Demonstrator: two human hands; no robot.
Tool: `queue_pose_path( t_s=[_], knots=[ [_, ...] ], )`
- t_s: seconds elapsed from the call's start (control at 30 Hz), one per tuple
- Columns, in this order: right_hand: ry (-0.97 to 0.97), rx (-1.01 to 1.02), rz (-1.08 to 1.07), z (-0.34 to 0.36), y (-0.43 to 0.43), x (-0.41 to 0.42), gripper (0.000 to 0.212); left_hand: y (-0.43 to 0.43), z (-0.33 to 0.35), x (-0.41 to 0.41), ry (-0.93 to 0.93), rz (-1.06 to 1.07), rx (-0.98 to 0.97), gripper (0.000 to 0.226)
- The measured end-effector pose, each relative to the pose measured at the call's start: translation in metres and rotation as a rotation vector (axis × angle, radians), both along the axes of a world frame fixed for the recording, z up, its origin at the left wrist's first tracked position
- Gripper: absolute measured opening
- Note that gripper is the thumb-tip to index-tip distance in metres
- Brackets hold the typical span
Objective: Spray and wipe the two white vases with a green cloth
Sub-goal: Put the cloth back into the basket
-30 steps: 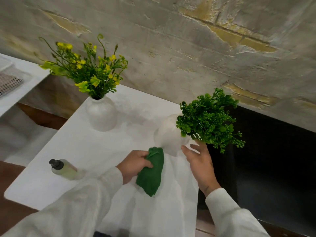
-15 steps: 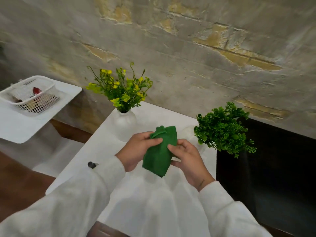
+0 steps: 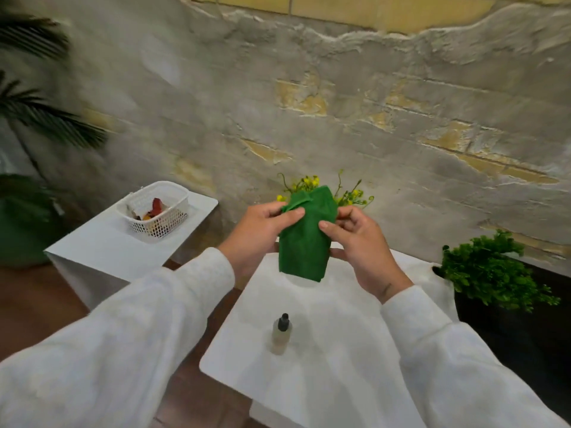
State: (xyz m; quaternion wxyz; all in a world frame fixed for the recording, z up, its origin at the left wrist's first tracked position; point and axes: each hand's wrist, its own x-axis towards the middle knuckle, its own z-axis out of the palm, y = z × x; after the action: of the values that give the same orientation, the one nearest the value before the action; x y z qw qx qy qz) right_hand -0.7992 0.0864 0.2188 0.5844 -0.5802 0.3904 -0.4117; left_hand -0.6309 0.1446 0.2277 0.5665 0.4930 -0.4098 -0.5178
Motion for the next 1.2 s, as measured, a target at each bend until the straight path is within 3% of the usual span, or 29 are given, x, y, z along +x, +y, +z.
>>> queue_pose_path(
  t_s=[0.27, 0.5, 0.67, 0.87, 0.97, 1.2],
  knots=[
    [-0.038, -0.026, 0.030, -0.016, 0.048, 0.116, 0.011, 0.054, -0.009, 0.110, 0.036, 0.110, 0.084, 0.031],
    [-0.001, -0.053, 0.153, -0.033, 0.028, 0.211, 0.013, 0.056, -0.027, 0.201, 0.040, 0.135, 0.101, 0.028],
    [0.021, -0.023, 0.212, -0.051, -0.020, 0.288, 0.015, 0.018, -0.039, 0.273, 0.007, 0.216, 0.115, 0.036],
    [0.095, 0.234, 0.443, -0.061, -0.089, 0.360, 0.029, -0.055, -0.042, 0.350, -0.071, 0.328, 0.129, 0.030],
    [0.178, 0.244, 0.503, -0.071, -0.117, 0.385, 0.028, -0.078, -0.051, 0.379, -0.093, 0.371, 0.151, 0.023],
    [0.289, 0.250, 0.504, -0.104, -0.186, 0.449, 0.018, -0.145, -0.085, 0.463, 0.084, 0.288, 0.240, 0.044]
  ],
)
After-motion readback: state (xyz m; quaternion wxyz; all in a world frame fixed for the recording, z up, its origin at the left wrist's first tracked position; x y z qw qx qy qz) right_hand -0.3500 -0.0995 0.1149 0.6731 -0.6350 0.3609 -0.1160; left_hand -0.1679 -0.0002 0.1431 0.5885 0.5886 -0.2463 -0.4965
